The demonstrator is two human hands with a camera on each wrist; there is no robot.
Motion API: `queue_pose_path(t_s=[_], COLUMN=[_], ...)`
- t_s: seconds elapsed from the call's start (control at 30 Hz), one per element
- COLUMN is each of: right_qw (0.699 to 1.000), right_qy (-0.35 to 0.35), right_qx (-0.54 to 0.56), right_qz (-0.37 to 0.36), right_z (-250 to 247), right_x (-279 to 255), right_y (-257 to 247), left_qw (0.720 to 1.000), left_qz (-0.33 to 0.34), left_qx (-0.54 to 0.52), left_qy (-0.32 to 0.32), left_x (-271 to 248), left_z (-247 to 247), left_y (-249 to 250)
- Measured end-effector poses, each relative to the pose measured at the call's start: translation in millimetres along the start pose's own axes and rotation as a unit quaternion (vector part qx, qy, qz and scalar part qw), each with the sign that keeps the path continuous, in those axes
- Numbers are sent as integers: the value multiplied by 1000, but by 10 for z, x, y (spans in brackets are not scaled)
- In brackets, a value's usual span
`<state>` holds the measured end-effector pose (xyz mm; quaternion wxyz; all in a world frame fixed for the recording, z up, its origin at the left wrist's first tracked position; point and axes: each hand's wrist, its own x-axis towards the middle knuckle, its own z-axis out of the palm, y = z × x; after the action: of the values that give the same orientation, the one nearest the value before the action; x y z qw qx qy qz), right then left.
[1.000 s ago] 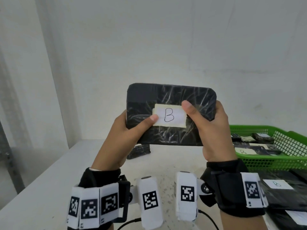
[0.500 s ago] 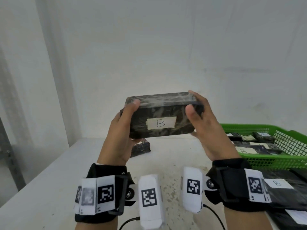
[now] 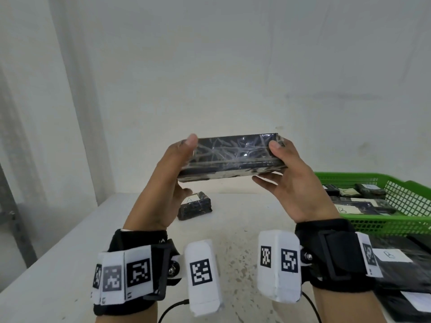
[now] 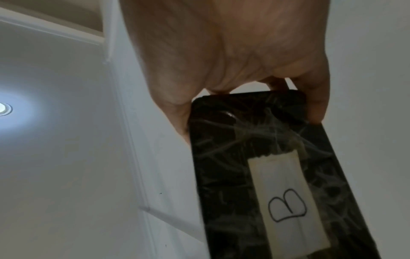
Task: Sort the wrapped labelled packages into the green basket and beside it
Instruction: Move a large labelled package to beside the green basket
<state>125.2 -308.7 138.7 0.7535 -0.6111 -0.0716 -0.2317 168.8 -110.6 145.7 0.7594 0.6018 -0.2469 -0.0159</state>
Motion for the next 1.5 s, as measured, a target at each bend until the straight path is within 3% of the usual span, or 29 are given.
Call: queue_pose_path(t_s=[0.17,0.27,0.47,0.63,0.87,1.1,1.33,1.5], right_qw=[996,995,998,996,999,998,1000,998], right_qy=[-18,-11,12,-11,17,-18,-10,-44], right_qx=[-66,-50,-13,-55,-2,-32,-9,-38], right_qz=[59,84,55,67,48,54,18,37], right_z=[-11,-4,-25,-49,81,78,101,104], right_x=[-38,-32,7,-3,30,3,9,-22], right_y=[-19,-24,6,-1,75,60,46,13], left_qw=[999,998,1000,999,999,997,999,999], left_qz=[17,33,-6,18,6,17,5,15], left_qx=[-17,-16,23,23,43,29,44,14], left_qy=[44,43,8,13,30,71,26,41], left_x=[30,17,22,43,61,109,93,105], left_z=[-7,4,-2,4,-21,9,-19,-53], left_y=[13,6,8,-40,-47,-121,-116,-102])
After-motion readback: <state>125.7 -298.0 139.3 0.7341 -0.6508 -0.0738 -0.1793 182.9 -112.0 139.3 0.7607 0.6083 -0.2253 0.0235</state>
